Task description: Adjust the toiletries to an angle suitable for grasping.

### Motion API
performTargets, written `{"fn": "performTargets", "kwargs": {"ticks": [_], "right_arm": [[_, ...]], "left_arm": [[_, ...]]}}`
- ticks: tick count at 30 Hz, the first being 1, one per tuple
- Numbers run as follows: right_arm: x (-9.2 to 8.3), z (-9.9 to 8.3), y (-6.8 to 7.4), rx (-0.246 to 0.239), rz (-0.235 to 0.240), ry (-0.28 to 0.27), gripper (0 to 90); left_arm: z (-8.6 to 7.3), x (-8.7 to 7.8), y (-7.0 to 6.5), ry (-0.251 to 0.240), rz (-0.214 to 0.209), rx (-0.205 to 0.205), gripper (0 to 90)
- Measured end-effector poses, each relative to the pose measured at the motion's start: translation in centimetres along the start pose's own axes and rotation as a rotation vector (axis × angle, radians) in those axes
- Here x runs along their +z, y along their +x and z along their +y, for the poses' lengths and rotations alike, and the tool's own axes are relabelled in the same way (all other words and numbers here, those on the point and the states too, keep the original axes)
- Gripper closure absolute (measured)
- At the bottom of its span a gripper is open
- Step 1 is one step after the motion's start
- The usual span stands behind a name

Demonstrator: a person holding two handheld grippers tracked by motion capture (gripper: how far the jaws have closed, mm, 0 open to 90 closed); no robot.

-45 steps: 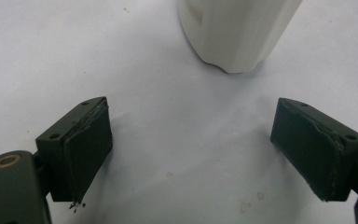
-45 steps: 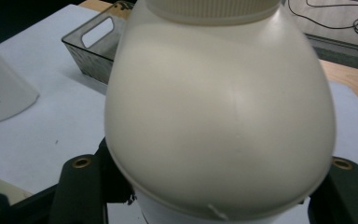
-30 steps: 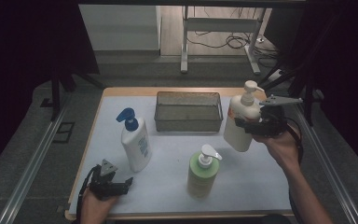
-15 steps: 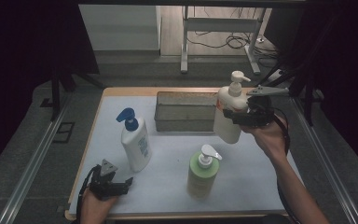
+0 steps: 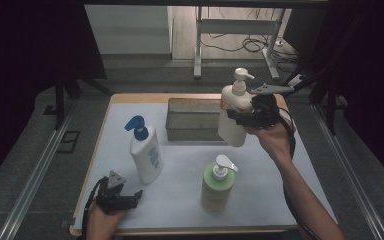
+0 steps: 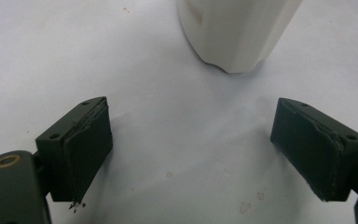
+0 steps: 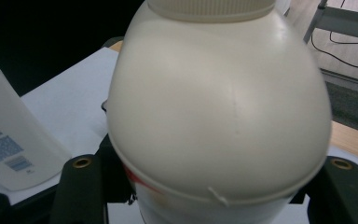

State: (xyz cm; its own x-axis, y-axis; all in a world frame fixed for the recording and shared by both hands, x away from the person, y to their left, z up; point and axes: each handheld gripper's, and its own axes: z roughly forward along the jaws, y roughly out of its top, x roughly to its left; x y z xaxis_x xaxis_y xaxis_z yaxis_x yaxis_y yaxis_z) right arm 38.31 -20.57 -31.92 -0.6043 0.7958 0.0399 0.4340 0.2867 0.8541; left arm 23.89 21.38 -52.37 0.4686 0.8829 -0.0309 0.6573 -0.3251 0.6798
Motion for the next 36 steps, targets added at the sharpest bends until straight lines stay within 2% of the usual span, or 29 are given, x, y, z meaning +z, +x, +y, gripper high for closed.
{"fn": "performTargets", "kwargs": {"ticks": [24, 36], "right_arm": [[4.9, 2.5, 1.5, -0.003, 0.007, -0.012, 37.4], [7.2, 3.5, 2.3, -0.005, 0.026, -0.038, 37.4]], "left_arm": [[0.0, 0.0, 0.0, 0.003, 0.0, 0.003, 12.3], [0.0, 0.0, 0.0, 0.0, 0.0, 0.0, 12.3]]}}
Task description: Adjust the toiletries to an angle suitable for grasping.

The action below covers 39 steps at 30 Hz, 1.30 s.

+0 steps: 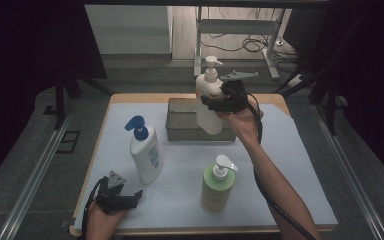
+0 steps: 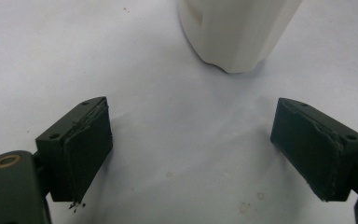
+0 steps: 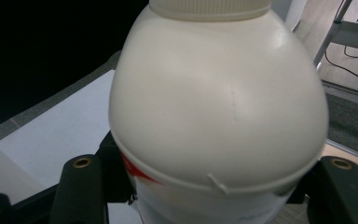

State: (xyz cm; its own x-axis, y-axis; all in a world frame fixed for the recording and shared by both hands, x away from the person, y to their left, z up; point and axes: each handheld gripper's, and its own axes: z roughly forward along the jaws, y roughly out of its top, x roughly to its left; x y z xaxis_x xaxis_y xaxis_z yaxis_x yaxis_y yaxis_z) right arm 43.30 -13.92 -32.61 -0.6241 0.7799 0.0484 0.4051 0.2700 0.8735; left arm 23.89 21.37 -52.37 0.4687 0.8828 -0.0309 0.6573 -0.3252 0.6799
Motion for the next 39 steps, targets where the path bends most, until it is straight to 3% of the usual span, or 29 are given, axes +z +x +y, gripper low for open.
{"fn": "performTargets", "kwargs": {"ticks": [15, 39], "right_arm": [[3.8, 0.7, 0.4, -0.019, -0.006, -0.003, 37.6], [7.8, 0.7, -0.2, -0.009, -0.034, 0.005, 37.7]], "left_arm": [[0.0, 0.0, 0.0, 0.002, -0.001, -0.002, 12.3], [0.0, 0.0, 0.0, 0.003, -0.001, -0.001, 12.3]]}}
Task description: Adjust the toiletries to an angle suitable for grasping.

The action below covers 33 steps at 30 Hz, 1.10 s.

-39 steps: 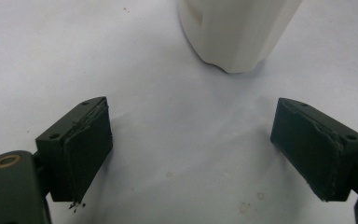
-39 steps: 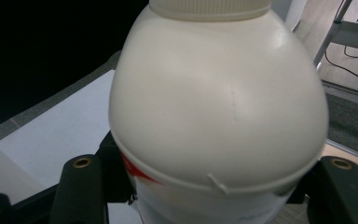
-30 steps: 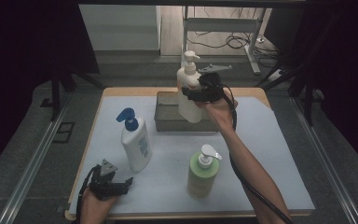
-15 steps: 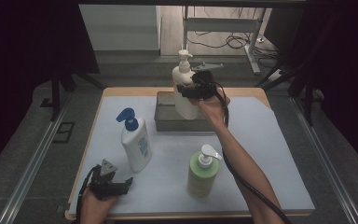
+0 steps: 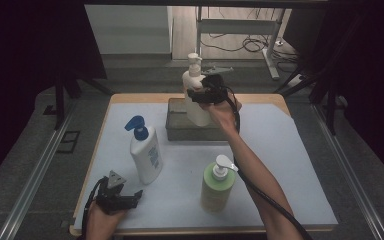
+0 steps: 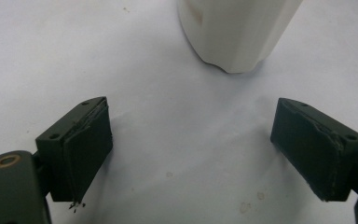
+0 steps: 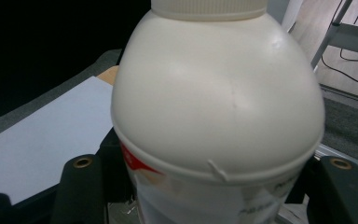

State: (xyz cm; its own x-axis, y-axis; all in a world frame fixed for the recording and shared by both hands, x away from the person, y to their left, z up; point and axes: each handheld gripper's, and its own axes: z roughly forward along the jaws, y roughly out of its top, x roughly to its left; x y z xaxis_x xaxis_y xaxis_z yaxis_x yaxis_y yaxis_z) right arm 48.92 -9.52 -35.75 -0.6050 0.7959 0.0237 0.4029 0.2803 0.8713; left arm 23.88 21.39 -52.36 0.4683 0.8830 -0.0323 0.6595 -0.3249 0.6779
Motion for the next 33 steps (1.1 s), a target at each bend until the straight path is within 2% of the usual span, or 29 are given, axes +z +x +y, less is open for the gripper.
{"fn": "performTargets", "kwargs": {"ticks": [10, 16, 33], "right_arm": [[1.0, -1.0, 0.0, -0.006, -0.009, 0.012, 37.6], [1.3, -1.6, -0.1, 0.01, -0.001, 0.02, 37.6], [1.6, -3.2, -0.2, 0.008, -0.016, 0.044, 37.4]], "left_arm": [[0.0, 0.0, 0.0, 0.0, 0.0, 0.0, 12.3], [0.0, 0.0, 0.0, 0.0, 0.001, 0.0, 12.3], [0.0, 0.0, 0.0, 0.0, 0.0, 0.0, 12.3]]}}
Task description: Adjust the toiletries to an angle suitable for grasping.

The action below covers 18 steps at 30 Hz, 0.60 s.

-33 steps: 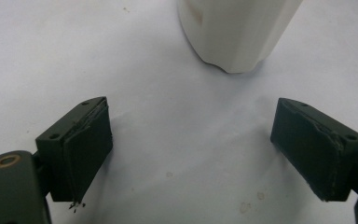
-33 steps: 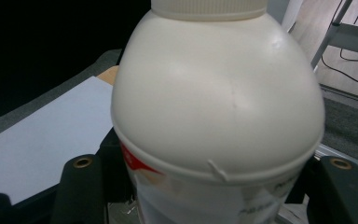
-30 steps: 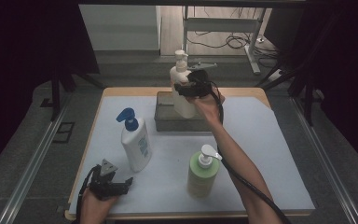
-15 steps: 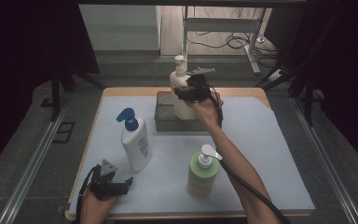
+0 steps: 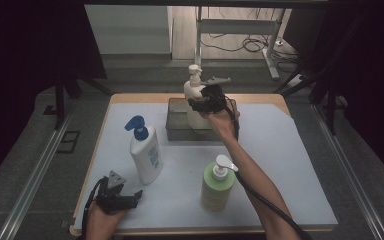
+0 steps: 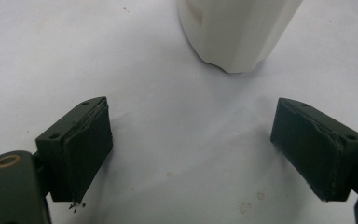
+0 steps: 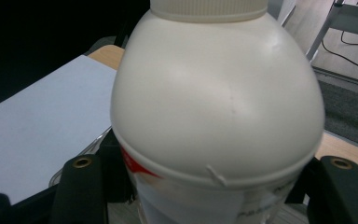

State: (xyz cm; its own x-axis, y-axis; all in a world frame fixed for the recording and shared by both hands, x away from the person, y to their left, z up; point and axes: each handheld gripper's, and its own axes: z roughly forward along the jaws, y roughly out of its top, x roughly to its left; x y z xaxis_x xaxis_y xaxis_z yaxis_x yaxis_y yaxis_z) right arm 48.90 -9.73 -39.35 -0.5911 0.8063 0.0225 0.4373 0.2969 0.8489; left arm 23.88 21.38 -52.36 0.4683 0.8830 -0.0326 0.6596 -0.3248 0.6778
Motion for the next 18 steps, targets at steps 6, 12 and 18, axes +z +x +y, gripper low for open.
{"fn": "performTargets", "kwargs": {"ticks": [6, 12, 18], "right_arm": [[0.0, -0.6, -0.1, -0.004, 0.0, 0.007, 37.3], [-0.1, -1.5, -0.2, 0.01, -0.002, 0.008, 37.2], [-0.2, -2.4, -0.3, 0.012, 0.0, 0.009, 37.0]], "left_arm": [[0.0, 0.0, 0.0, 0.0, 0.0, 0.0, 12.3], [0.0, 0.0, 0.0, 0.0, 0.0, 0.001, 12.3], [0.0, 0.0, 0.0, 0.001, 0.0, 0.001, 12.3]]}}
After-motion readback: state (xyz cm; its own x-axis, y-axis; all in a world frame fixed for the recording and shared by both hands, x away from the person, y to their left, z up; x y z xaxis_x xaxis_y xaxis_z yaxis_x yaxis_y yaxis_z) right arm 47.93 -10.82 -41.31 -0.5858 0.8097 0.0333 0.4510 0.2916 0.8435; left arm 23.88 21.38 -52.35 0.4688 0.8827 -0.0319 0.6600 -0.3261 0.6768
